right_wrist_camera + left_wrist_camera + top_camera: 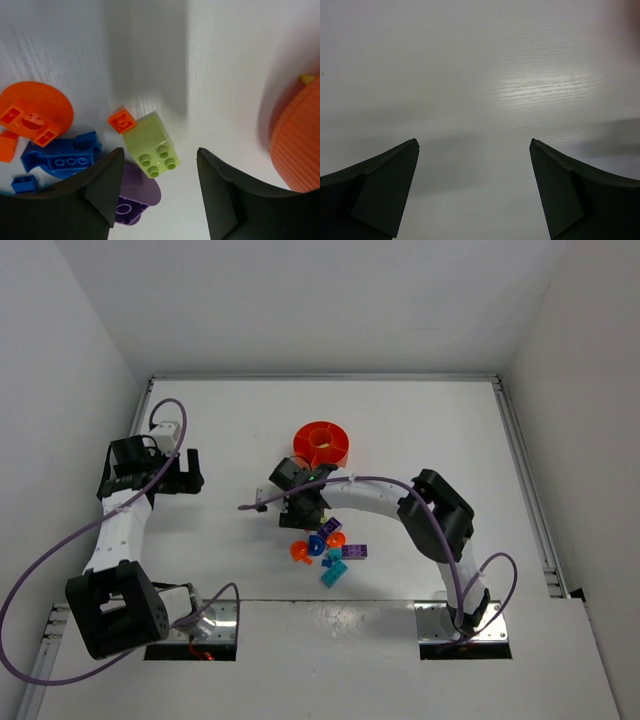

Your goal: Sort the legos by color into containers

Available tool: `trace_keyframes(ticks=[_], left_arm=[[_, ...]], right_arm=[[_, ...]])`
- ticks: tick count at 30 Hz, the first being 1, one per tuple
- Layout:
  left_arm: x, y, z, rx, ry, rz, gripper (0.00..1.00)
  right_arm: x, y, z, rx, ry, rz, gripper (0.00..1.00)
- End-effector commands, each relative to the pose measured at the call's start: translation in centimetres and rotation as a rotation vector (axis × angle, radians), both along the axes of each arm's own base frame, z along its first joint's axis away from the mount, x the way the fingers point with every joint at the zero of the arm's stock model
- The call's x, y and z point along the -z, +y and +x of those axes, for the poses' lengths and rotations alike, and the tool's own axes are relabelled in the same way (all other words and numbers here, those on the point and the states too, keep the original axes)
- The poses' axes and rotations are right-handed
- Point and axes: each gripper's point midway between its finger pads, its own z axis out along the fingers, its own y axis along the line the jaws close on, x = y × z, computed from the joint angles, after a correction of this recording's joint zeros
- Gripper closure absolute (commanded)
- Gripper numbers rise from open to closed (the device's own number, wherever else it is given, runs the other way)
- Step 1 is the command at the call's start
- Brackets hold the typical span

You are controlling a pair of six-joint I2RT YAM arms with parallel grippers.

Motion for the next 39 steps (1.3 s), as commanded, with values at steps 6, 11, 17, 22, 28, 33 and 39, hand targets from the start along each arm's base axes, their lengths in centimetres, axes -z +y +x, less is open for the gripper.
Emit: trace_keyframes(ticks=[6, 11, 17, 22, 28, 33, 39], left_arm=[[-1.2, 0.5, 0.7, 0.005, -0.052, 0.008, 0.0], [-1.2, 0.5, 0.7, 0.005, -0.052, 0.008, 0.0], [-0.5, 0.7, 0.5, -0.004, -0.034, 0.002, 0.0], [-0.5, 0.7, 0.5, -0.004, -0.034, 0.002, 0.0], [-0.8, 0.5, 0.5, 0.002, -0.045, -0.001, 0.0], [-1.6, 0.7, 0.8, 0.003, -0.072, 0.009, 0.0], [-3.0, 0.1, 0.7, 0.016, -0.116, 0.001, 0.0]], right_arm=[[1.3, -0.2, 1.0, -0.039, -0.044, -0.064, 0.36], [2.4, -0.7, 0.7, -0.059, -0.023, -0.105, 0.36], [2.7, -0.6, 0.4, -0.084, 0.006, -0.118, 0.57], [1.5, 0.4, 0.4, -0.081, 0.021, -0.083, 0.87], [-4.4, 1.7, 1.6, 0.059, -0.004, 0.133, 0.97], [-14.2, 2.6, 3.3, 0.205, -0.125, 0.464, 1.0], [-19.7, 1.3, 7.4, 0.414, -0.24, 0.679, 1.0]])
